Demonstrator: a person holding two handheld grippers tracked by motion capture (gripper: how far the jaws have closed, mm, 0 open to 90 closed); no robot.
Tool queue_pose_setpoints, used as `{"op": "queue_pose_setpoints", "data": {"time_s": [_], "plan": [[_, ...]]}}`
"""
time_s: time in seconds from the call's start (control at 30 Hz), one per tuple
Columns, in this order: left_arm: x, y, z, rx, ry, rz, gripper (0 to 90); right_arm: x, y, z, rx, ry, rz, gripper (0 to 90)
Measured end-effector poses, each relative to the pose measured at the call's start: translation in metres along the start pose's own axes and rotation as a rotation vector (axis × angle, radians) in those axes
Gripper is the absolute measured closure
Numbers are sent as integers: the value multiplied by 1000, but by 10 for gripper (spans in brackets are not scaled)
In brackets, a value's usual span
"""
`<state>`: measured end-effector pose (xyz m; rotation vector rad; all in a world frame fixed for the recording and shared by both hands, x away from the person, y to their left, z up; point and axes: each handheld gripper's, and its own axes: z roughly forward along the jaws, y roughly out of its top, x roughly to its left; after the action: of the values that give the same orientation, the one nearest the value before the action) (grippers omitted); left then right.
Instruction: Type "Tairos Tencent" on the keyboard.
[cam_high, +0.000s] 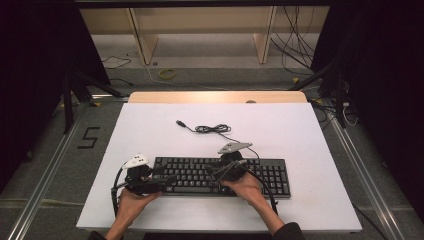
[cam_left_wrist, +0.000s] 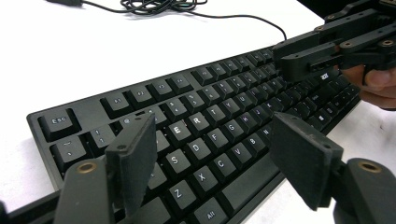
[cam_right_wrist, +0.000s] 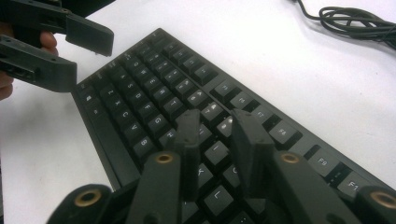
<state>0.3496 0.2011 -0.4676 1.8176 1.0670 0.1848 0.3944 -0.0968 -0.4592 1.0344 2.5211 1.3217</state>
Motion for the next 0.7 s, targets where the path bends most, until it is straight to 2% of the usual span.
{"op": "queue_pose_setpoints", "data": {"time_s": [0.47,0.7], "plan": [[-1,-1,-3,-13,-10,0,297,2,-2,8,28,-13,-14,899],[-1,-1,-3,-15,-12,0,297,3,-3,13,51,-23,-8,900]]}}
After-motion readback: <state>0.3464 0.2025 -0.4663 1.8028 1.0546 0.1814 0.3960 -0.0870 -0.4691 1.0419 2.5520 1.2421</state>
